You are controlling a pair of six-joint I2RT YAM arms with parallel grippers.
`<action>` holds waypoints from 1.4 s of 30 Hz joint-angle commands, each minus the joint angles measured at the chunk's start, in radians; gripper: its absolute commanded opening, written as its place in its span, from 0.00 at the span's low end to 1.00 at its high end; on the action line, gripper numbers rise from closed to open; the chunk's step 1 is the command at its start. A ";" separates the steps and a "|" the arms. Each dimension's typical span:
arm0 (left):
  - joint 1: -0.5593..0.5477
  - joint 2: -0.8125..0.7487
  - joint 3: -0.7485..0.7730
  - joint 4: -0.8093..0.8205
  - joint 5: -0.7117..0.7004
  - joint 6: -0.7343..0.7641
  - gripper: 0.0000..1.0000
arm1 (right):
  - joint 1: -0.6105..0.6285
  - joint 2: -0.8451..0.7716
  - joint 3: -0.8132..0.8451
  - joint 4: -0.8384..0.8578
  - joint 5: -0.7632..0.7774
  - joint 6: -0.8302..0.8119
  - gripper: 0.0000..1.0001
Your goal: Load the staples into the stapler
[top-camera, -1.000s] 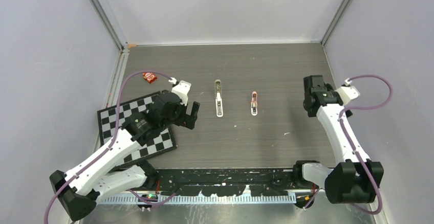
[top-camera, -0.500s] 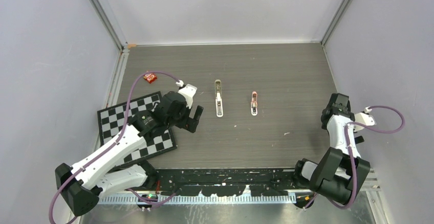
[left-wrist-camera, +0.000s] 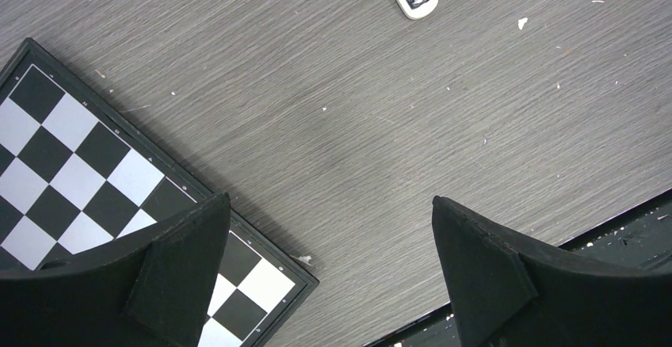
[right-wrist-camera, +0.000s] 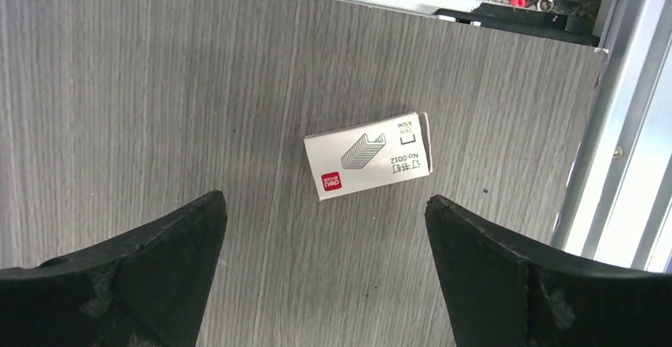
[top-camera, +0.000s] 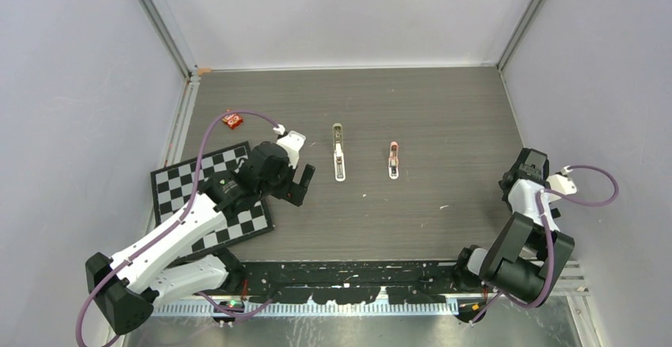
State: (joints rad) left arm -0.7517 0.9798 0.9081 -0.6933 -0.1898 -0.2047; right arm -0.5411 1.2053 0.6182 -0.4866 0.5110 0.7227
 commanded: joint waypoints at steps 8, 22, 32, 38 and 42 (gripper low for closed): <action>-0.002 -0.032 0.014 0.015 -0.011 0.019 1.00 | -0.077 0.000 -0.019 0.078 0.002 -0.022 1.00; -0.002 -0.028 0.017 0.011 -0.025 0.027 1.00 | -0.135 0.075 0.001 0.098 -0.068 -0.041 1.00; -0.002 -0.038 0.017 0.011 -0.028 0.033 1.00 | -0.140 0.095 0.008 0.121 -0.120 -0.075 0.98; -0.002 -0.046 0.015 0.013 -0.030 0.034 1.00 | -0.139 0.095 0.002 0.140 -0.170 -0.113 0.93; -0.002 -0.045 0.015 0.013 -0.030 0.034 1.00 | -0.141 0.095 -0.004 0.161 -0.211 -0.133 0.90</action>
State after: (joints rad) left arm -0.7517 0.9516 0.9081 -0.6933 -0.2089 -0.1822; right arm -0.6765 1.2987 0.5930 -0.3752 0.3470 0.6270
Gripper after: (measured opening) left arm 0.996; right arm 0.911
